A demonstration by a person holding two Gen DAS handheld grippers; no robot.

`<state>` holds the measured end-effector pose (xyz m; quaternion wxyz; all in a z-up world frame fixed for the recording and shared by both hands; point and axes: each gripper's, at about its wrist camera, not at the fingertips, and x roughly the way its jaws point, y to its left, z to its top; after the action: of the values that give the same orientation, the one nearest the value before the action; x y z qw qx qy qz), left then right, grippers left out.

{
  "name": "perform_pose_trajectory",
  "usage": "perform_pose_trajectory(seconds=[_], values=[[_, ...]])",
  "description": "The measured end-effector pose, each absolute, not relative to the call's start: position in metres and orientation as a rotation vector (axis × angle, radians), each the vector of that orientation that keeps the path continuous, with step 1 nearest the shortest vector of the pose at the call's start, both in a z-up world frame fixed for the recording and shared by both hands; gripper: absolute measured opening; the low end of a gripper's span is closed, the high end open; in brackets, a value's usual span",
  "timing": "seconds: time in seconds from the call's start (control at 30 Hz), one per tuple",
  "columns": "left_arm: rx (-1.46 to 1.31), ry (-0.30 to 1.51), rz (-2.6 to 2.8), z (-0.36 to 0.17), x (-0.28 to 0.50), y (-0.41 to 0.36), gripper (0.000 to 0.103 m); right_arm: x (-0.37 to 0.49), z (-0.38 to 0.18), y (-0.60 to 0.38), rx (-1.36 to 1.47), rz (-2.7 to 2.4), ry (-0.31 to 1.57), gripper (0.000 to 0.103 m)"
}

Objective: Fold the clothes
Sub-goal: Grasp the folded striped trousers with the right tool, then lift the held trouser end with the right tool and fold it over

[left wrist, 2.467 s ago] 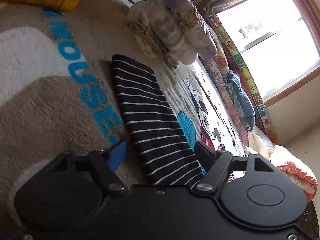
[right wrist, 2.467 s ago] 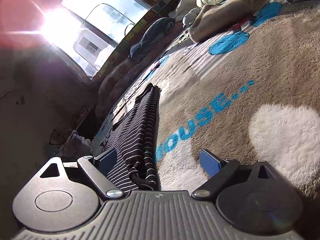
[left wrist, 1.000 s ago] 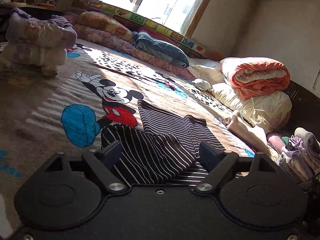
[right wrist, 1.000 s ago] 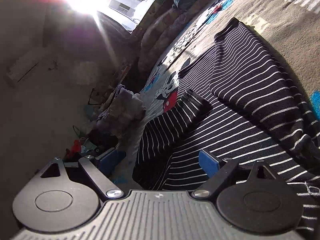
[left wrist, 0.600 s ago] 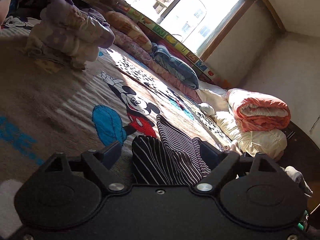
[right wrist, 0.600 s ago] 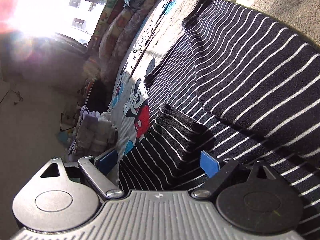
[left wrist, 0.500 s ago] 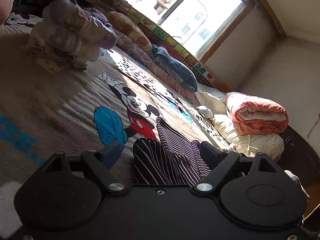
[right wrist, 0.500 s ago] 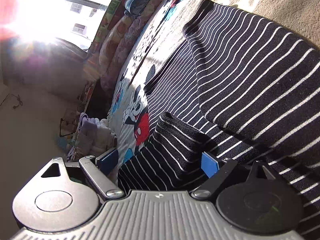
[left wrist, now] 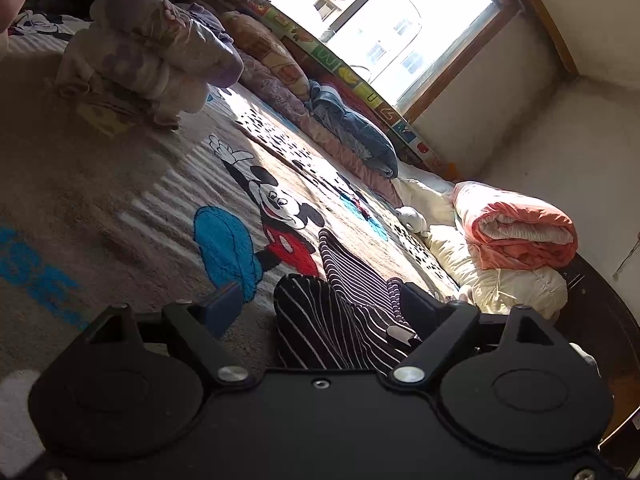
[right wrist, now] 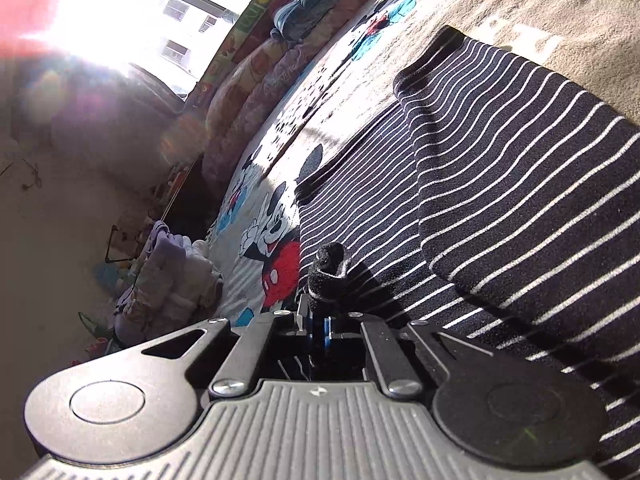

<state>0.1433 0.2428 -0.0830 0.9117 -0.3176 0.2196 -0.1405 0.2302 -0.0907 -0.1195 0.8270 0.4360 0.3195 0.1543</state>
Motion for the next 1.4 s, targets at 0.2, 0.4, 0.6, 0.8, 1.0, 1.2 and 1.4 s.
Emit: perform_pose_trajectory(seconds=[0.2, 0.4, 0.6, 0.8, 1.0, 1.2, 1.4], values=[[-0.624, 0.468, -0.32, -0.082, 0.142, 0.23, 0.086, 0.226, -0.074, -0.112, 0.902, 0.392, 0.575, 0.007], [-0.583, 0.491, -0.383, -0.08, 0.142, 0.212, 0.086, 0.23, -0.02, -0.146, 0.862, 0.419, 0.481, 0.007], [-0.417, 0.523, -0.496, -0.079, 0.137, 0.166, 0.086, 0.226, 0.01, -0.183, 0.822, 0.411, 0.425, 0.007], [-0.256, 0.532, -0.613, -0.082, 0.128, 0.119, 0.086, 0.213, 0.016, -0.209, 0.808, 0.388, 0.398, 0.007], [-0.158, 0.543, -0.683, -0.088, 0.125, 0.091, 0.086, 0.195, 0.012, -0.231, 0.82, 0.368, 0.379, 0.007], [-0.099, 0.59, -0.731, -0.098, 0.124, 0.078, 0.086, 0.169, 0.002, -0.254, 0.859, 0.349, 0.354, 0.007], [-0.074, 0.61, -0.772, -0.102, 0.122, 0.073, 0.086, 0.14, -0.017, -0.286, 0.919, 0.284, 0.325, 0.007]])
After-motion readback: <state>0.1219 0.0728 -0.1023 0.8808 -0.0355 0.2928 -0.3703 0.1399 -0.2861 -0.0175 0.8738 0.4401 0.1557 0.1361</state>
